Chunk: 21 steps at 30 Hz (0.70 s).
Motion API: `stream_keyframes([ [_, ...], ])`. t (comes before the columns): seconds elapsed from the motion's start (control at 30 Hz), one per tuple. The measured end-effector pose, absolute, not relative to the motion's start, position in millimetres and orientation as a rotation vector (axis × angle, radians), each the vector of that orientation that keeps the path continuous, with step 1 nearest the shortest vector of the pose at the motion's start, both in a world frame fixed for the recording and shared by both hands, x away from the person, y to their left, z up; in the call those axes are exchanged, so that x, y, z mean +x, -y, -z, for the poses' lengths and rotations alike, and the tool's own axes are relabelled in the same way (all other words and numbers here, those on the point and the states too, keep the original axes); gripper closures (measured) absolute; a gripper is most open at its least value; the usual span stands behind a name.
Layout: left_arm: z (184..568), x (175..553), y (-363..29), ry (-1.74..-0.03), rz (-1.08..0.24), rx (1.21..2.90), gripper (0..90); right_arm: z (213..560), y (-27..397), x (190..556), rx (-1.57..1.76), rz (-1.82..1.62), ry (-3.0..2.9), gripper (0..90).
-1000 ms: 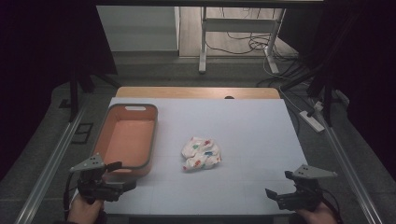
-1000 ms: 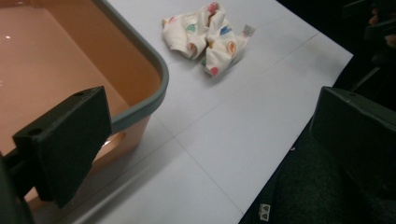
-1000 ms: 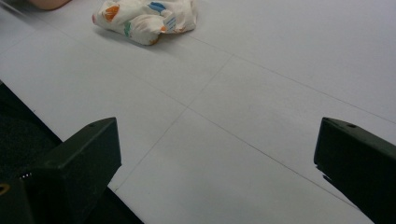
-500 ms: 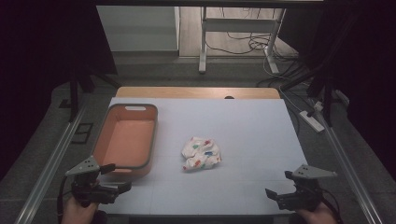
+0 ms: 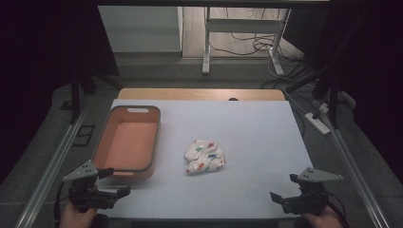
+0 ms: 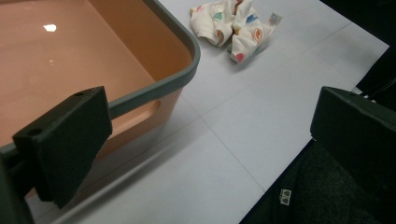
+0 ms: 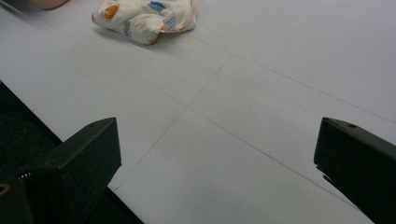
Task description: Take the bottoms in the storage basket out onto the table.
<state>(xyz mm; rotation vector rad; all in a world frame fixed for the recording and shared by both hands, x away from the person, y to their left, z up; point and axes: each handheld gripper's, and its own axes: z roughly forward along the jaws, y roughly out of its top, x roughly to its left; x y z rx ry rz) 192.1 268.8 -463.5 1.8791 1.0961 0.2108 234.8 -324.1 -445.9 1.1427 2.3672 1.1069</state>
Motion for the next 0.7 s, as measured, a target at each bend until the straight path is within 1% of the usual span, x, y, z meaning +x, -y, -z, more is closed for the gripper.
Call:
stream_keyframes([
  [0.7, 466, 184, -283, -1.14, -0.229, 1.857, 0.0, 446, 324, 235, 1.143, -1.105, -2.367, 0.9],
])
